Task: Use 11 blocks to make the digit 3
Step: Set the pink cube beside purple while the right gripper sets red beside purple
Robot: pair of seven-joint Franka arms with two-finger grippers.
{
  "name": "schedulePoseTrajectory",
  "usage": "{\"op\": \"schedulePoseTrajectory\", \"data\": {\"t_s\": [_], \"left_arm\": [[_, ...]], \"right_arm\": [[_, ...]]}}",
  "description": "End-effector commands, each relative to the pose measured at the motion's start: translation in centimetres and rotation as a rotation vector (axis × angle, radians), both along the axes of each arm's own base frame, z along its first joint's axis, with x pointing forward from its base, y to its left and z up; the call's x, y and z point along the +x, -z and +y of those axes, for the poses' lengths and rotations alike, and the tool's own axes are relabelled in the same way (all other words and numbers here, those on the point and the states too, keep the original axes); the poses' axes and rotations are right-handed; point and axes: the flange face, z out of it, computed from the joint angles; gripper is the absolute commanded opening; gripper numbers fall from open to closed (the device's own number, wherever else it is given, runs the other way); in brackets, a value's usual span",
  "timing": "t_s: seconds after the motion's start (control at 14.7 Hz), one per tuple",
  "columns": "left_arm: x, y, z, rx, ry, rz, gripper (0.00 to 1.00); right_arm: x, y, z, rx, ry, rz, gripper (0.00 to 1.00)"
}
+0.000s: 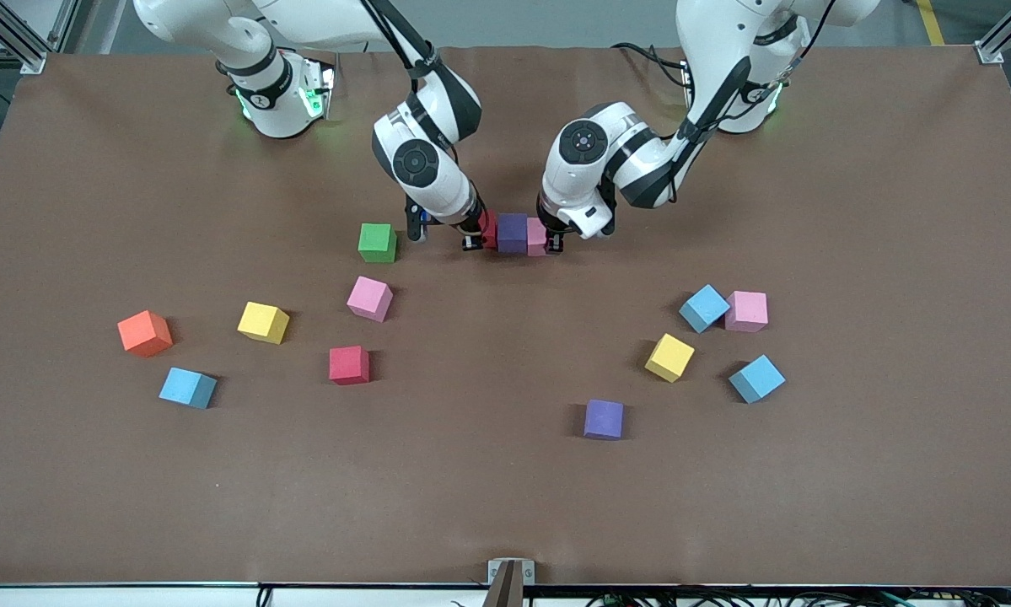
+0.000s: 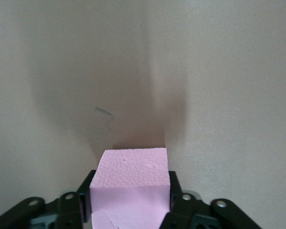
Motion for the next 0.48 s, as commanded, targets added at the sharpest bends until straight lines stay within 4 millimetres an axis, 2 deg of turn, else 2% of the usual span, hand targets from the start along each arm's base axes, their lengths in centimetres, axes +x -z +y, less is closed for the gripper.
{"op": "schedulePoseTrajectory", "data": {"t_s": [0.0,0.2,0.27,0.34,0.41], "left_arm": [[-0.5,-0.2,-0.9,-0.012,0.002,0.004,1.0],[-0.3,-1.5,-1.0,-0.012,0.022,-0.014,1.0],[-0.9,-2.3,-1.5,-0.011,0.037,-0.013,1.0],[-0.9,-3.0,-1.6,-0.001,0.042,-0.012,1.0],[-0.8,-4.3,-1.7,0.011,0.05,-0.018,1.0]], "right_arm": [[-0.1,0.3,0.2,0.015,0.036,-0.001,0.02],[-0.1,0.2,0.2,0.018,0.044,0.002,0.02],[-0.1,0.2,0.2,0.018,0.044,0.002,0.03],[-0.1,0.3,0.1,0.015,0.046,0.005,0.38],[-0.2,0.5,0.0,0.007,0.05,0.017,0.96]]}}
